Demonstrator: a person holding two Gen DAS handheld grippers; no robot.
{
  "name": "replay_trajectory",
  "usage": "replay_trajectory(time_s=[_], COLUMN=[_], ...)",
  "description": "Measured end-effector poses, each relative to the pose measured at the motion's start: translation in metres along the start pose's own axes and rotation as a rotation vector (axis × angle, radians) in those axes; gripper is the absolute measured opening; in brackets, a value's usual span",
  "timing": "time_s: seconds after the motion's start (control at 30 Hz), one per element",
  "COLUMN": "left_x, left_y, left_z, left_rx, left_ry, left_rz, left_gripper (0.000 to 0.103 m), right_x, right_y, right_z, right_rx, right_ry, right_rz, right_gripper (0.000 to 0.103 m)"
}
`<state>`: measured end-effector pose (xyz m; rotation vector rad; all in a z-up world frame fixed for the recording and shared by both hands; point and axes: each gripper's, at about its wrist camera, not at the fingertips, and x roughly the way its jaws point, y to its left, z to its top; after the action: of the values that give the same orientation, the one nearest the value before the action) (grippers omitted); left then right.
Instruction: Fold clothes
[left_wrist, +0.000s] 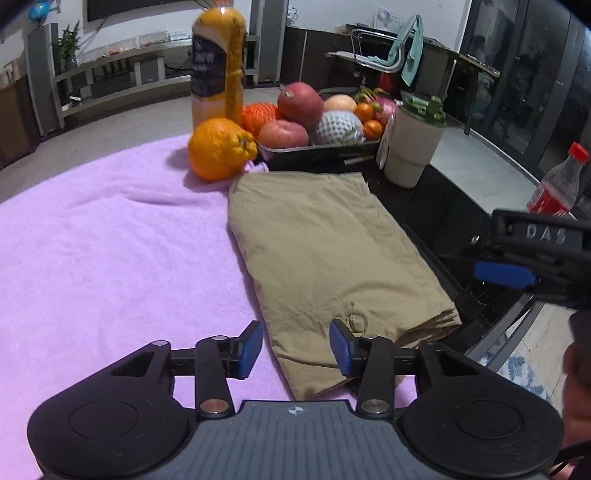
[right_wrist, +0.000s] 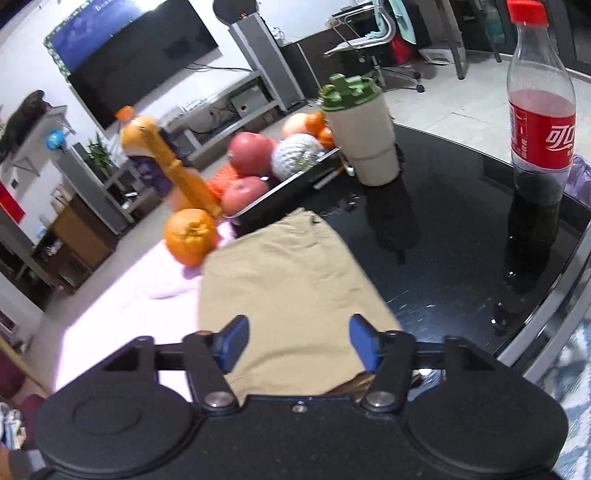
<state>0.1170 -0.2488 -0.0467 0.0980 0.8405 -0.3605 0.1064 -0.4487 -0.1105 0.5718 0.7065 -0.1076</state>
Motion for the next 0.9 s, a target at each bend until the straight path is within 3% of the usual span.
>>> replay_trajectory(time_s=[0.17,0.27,0.4,0.7,0.9], left_x=[-0.043,-0.061,-0.085,-0.137,-0.157], left_y=[-0.004,-0.007,-0.011,-0.008,-0.013], left_z=[0.004,0.003,-0.002,-0.01,-0.018], left_rx=[-0.011,-0.028,-0.042,-0.05,-0.017], left_ry=[-0.015,0.0,0.006,-0.044,-0.046], left_rz=[0.02,-0.004,-0.038,-0.035,-0.043], left_gripper=[0.073,0.085,0.09,0.096,0.096], right_x=[-0.031,-0.056,-0.09,-0.147,-0.165], right_y=[0.02,0.036,0.056,0.096,0.108], right_z=[0.001,0.004,0.004,-0.017,-0.023], right_rx=[-0.006,-0.045,-0.095,-0.293,-0.323], right_ry=[0.043,0.039,0.055,0.025,0.028], right_rz=[-0.035,-0.098,-0.212,-0.279,-0.275], right_gripper=[0.103,0.103,0.103,0.103,0.103])
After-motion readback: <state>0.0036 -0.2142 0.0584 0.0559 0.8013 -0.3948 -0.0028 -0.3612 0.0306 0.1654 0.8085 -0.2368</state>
